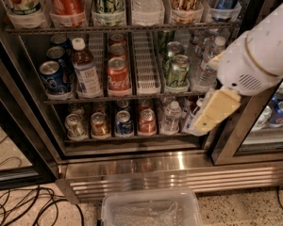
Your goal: Pick blue plastic bottle from middle shelf of fridge
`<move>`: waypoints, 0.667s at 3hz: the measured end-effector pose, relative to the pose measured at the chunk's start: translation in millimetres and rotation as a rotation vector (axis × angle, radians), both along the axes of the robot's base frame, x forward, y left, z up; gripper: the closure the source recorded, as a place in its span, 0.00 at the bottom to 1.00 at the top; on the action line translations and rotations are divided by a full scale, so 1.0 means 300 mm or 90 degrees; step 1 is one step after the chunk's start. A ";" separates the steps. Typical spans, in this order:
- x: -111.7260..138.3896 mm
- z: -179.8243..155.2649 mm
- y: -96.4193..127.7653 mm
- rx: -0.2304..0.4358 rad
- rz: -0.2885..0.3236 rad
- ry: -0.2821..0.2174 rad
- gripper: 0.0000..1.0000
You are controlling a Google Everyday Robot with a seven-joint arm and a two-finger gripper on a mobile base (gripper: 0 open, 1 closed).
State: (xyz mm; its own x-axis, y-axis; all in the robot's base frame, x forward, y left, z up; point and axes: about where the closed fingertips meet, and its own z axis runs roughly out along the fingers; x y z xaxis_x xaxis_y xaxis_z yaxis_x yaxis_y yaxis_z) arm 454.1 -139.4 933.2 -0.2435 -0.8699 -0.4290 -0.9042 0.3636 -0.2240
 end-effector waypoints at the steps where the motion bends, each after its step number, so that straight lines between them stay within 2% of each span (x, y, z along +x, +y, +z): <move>1: 0.082 -0.055 0.159 0.073 -0.008 -0.031 0.00; 2: 0.141 -0.009 0.173 0.090 -0.020 -0.084 0.00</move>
Offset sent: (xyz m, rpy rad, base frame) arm 0.0191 0.0399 -0.0150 0.0947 -0.0347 -0.0083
